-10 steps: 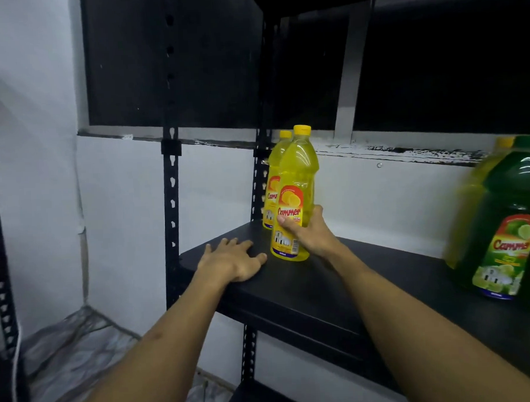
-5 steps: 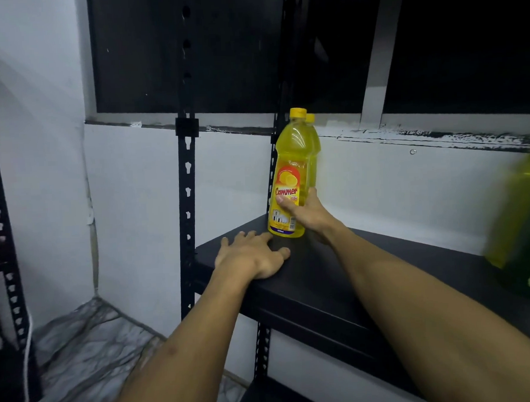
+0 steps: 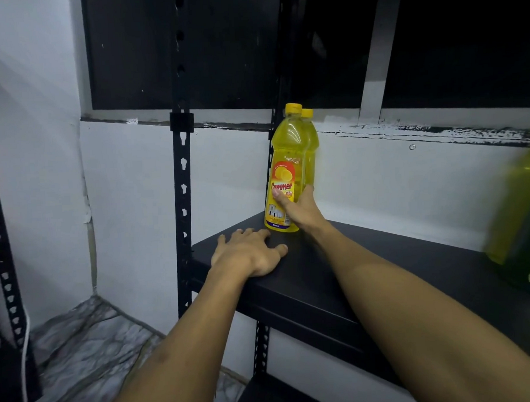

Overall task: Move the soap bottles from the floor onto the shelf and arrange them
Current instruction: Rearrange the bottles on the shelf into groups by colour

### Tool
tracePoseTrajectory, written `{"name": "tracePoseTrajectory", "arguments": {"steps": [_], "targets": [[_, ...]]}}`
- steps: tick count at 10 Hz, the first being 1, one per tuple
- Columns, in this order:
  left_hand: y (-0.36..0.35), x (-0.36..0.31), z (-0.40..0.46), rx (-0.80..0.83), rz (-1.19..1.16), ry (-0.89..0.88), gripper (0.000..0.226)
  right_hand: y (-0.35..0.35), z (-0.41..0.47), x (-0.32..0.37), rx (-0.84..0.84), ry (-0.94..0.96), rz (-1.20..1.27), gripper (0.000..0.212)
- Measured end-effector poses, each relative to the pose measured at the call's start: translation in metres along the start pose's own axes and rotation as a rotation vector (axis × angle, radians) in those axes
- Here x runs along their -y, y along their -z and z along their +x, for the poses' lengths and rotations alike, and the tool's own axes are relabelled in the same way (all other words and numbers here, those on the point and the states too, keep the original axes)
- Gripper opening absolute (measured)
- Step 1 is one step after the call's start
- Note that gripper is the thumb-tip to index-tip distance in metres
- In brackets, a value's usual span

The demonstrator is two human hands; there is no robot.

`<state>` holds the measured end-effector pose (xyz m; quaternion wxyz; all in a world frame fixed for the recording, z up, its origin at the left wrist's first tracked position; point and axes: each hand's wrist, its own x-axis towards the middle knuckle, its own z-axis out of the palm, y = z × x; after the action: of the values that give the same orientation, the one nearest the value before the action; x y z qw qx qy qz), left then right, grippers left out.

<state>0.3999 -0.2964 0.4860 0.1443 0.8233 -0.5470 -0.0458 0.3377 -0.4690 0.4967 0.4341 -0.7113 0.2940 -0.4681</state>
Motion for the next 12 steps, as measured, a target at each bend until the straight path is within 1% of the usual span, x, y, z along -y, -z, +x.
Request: {"name": "tracePoseTrajectory", "arguments": {"steps": [1,4,5,8,9,10,11,12], "targets": [[0.0,0.0,0.0,0.001,-0.005,0.0,0.069,0.001,0.005,-0.004,0.027,0.003,0.045,0.07],[-0.002,0.002,0.002,-0.01,-0.012,-0.008,0.069,0.004,0.012,-0.008,0.059,-0.039,0.075,0.069],[-0.002,0.001,0.003,-0.01,-0.013,-0.009,0.069,0.004,0.014,-0.011,0.065,-0.036,0.051,0.072],[-0.002,0.002,0.003,-0.016,-0.019,-0.008,0.068,0.003,0.004,-0.007,0.064,-0.057,-0.047,0.066],[0.001,0.002,0.001,-0.023,-0.024,-0.011,0.067,0.007,-0.004,-0.01,0.08,-0.117,-0.16,0.078],[0.002,0.002,-0.004,-0.039,-0.045,-0.008,0.067,0.014,0.0,-0.03,0.063,-0.178,-0.444,0.107],[0.003,0.002,-0.006,-0.052,-0.068,0.008,0.067,0.022,-0.028,-0.014,0.064,-0.22,-0.772,0.073],[0.004,-0.001,-0.008,-0.052,-0.077,0.027,0.067,0.039,-0.069,0.007,0.062,-0.267,-0.939,0.055]]}}
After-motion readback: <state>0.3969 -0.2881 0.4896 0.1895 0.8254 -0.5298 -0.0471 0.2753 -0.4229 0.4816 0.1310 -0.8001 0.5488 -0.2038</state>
